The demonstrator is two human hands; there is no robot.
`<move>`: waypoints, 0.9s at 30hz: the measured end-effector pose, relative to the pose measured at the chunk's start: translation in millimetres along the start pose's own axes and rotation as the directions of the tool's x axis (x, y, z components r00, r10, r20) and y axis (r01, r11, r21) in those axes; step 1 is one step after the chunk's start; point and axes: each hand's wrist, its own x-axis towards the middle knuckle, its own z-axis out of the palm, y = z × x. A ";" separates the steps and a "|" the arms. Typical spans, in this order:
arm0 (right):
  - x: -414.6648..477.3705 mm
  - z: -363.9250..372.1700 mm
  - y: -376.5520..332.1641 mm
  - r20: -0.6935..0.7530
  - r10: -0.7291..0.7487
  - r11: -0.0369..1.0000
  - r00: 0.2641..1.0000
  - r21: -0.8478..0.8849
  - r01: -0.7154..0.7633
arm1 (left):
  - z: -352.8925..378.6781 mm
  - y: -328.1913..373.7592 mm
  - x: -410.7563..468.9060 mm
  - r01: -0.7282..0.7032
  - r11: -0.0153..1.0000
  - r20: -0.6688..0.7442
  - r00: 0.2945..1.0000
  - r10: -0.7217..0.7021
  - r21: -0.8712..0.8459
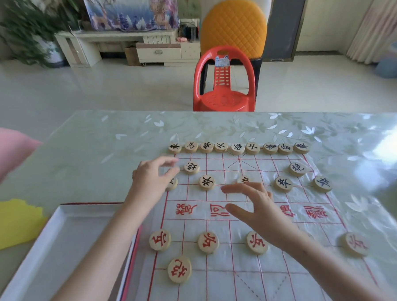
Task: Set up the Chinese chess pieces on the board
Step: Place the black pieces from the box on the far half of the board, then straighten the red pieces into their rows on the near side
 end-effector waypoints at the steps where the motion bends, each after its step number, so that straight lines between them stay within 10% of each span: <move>1: -11.7 -3.2 -7.5 0.008 0.001 1.000 1.000 -0.004 -0.001 | -10.8 1.1 -13.1 0.008 1.000 -0.007 1.000 -0.008 -0.013; 27: -188.8 72.2 -42.4 0.073 -0.018 0.991 0.997 -0.132 0.027 | -33.5 -40.6 -261.7 0.137 0.982 0.071 0.987 -0.147 0.131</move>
